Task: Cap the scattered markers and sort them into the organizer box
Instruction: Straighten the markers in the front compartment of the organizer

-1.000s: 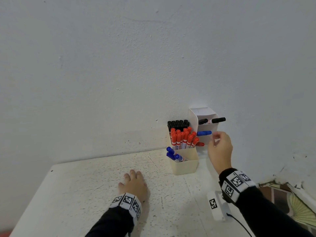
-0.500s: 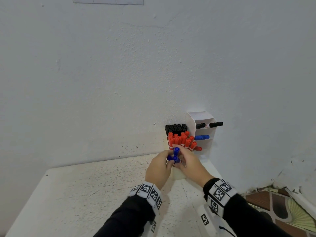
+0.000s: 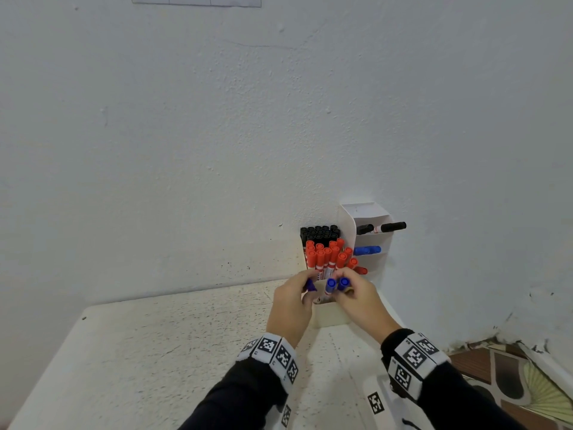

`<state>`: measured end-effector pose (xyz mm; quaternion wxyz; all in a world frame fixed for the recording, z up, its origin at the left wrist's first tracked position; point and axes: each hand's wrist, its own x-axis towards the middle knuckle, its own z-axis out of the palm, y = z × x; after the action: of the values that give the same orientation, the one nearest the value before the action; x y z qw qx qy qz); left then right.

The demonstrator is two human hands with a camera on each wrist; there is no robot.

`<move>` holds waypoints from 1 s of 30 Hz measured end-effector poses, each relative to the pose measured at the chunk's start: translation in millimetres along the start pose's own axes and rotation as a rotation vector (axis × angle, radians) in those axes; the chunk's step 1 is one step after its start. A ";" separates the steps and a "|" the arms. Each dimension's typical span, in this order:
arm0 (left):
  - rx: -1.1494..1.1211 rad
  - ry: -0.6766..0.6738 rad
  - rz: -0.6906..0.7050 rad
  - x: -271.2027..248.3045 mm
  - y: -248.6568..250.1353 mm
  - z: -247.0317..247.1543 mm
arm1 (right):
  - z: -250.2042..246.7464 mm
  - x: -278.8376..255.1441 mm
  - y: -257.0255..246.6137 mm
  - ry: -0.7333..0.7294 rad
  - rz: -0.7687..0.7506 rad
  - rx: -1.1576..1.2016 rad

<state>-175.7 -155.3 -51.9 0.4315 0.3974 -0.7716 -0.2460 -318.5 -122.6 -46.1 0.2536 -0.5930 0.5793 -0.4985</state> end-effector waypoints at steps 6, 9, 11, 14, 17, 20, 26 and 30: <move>0.005 -0.093 0.086 -1.8 6.5 2.3 | -0.7 -2.6 -4.0 -0.160 -0.065 -0.117; -0.075 -0.076 -0.004 -4.9 2.9 4.6 | -0.2 -2.6 -0.6 -0.072 0.001 -0.084; -0.064 -0.094 -0.026 -6.8 0.7 5.4 | 1.3 -4.0 4.1 0.100 -0.011 -0.126; -0.048 -0.113 -0.047 -7.4 -2.9 5.8 | 3.6 -5.6 9.4 0.376 -0.022 -0.232; -0.012 -0.121 -0.086 -5.1 -6.9 5.9 | 6.2 -3.4 10.6 0.410 0.038 -0.230; 0.022 -0.101 -0.134 0.4 -12.6 5.0 | 9.8 1.3 8.4 0.351 0.055 -0.198; -0.044 -0.025 -0.209 19.2 -12.2 3.8 | 11.3 20.2 1.9 0.325 0.074 -0.158; -0.127 -0.020 -0.223 30.2 -10.2 5.6 | 11.9 36.1 0.4 0.341 0.067 -0.182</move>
<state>-185.9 -185.8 -47.9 0.4179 0.4500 -0.7098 -0.3449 -314.2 -159.8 -40.2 0.1134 -0.5010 0.6759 -0.5285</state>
